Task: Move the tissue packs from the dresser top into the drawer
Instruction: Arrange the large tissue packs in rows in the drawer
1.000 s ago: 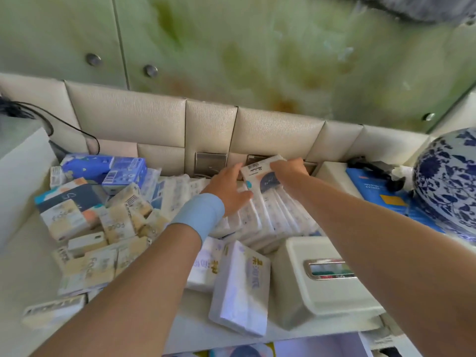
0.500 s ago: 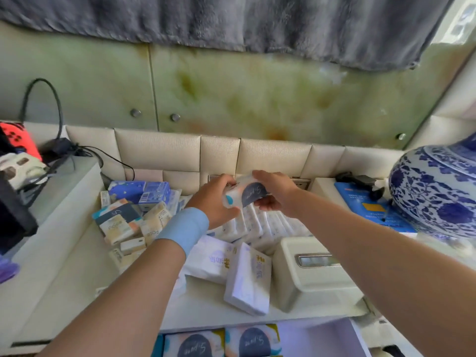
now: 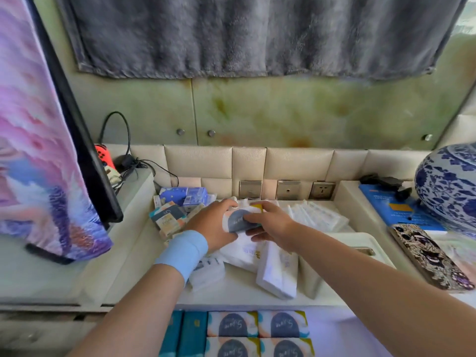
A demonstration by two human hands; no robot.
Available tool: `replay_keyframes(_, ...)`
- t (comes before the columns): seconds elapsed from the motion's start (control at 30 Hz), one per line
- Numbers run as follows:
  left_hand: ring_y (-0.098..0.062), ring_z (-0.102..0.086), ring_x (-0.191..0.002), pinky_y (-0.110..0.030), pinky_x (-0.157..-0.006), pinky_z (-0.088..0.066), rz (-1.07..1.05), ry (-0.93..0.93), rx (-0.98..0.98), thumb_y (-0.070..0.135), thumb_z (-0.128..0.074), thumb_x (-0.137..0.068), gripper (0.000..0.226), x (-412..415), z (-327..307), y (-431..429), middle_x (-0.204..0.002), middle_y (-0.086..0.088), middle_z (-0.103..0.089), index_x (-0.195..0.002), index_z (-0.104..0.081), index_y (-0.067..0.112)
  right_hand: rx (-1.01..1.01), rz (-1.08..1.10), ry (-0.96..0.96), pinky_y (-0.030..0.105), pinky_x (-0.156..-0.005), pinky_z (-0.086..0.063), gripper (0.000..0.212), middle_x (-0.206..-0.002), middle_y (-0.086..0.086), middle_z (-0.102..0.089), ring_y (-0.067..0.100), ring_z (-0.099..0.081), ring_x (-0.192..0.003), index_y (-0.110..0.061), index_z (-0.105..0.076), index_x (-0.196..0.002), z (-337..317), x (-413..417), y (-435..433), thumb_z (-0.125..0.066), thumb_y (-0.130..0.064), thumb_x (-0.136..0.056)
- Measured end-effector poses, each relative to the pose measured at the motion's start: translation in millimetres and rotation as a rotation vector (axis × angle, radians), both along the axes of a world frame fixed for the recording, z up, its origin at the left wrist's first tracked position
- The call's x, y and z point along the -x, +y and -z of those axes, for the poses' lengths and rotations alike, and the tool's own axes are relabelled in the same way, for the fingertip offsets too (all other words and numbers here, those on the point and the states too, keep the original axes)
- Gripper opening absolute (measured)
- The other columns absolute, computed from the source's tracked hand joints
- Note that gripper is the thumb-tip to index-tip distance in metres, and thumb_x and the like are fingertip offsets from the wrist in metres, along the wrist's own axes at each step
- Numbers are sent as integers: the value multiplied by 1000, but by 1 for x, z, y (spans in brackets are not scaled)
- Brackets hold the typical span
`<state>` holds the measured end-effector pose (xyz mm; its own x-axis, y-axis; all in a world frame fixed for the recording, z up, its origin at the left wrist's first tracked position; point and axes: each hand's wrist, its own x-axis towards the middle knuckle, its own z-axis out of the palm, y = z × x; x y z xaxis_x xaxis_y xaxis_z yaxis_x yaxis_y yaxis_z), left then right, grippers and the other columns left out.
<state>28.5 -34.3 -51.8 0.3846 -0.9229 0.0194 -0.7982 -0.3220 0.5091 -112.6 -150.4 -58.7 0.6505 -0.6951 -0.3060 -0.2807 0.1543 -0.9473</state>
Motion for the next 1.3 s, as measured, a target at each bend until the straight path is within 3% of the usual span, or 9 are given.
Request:
replay_keyframes(0.1, -22, -60, -104, -36, -85, -51, -97, -110, -48, 49, -64, -77, 36, -28, 0, 17, -118, 9, -60, -109, -50, 43, 33, -85, 45, 32, -60, -55, 39, -96, 13, -66, 26, -66, -77, -15, -49, -129, -3, -36, 20, -64, -16, -93)
replay_keyframes(0.23, -25, -56, -114, -38, -91, -50, -157, -227, -63, 58, -66, -72, 48, -55, 5, 37, -121, 4, -58, -115, -57, 40, 412, -45, 282, 29, -76, -50, 46, -118, 9, -62, 26, -62, -100, -21, -53, -134, -5, -82, 23, -50, -13, -89)
replay_keyframes(0.4, -24, -63, -98, -31, -74, -47, -279, 32, 79, 32, -70, -75, 21, -91, 19, 45, -99, 3, -63, -93, -59, 30, 817, -443, 309, 30, -87, -45, 55, -125, 4, -58, 23, -56, -110, -28, -51, -134, -9, -125, 31, -69, -25, -82)
replay_keyframes(0.47, -20, -61, -98, -26, -73, -44, -308, 113, 163, 31, -75, -74, 35, -99, 24, 43, -105, 8, -59, -105, -59, 30, 924, -449, 341, 32, -85, -48, 59, -118, 0, -60, 21, -57, -105, -30, -52, -128, -6, -130, 29, -78, -33, -74)
replay_keyframes(0.53, -15, -54, -103, -24, -79, -42, -362, 278, 268, 24, -76, -77, 61, -104, 28, 36, -121, 8, -49, -131, -49, 29, 949, -348, 381, 35, -80, -54, 58, -111, -1, -62, 20, -60, -95, -29, -55, -120, -2, -128, 18, -82, -34, -69)
replay_keyframes(0.63, -22, -54, -113, -32, -94, -45, -462, 329, 309, 13, -56, -88, 55, -116, 42, 20, -137, 0, -49, -140, -44, 25, 898, -112, 382, 37, -71, -59, 57, -107, 1, -63, 21, -63, -86, -28, -52, -121, 3, -121, 0, -78, -35, -71)
replay_keyframes(0.83, -36, -13, -146, -53, -115, -23, -582, 89, -314, 35, -27, -103, 49, -134, 72, -7, -162, 5, -12, -151, -24, 40, 1068, -66, 496, 32, -68, -50, 59, -117, 3, -50, 19, -53, -90, -22, -48, -128, 24, -123, -17, -74, -40, -79)
replay_keyframes(1.0, -34, -33, -134, -49, -108, -34, -694, -54, -467, 52, -41, -93, 55, -153, 75, -26, -148, -9, -34, -140, -43, 23, 1049, -38, 486, 38, -73, -54, 57, -117, 5, -50, 26, -58, -96, -22, -47, -127, 47, -132, -20, -70, -44, -81)
replay_keyframes(1.3, -38, -44, -125, -49, -99, -45, -890, 124, -345, 55, -58, -81, 85, -158, 86, -51, -145, -14, -20, -151, -16, 30, 1038, -47, 413, 39, -73, -55, 57, -120, 4, -49, 24, -58, -98, -26, -44, -130, 66, -135, -28, -69, -46, -82)
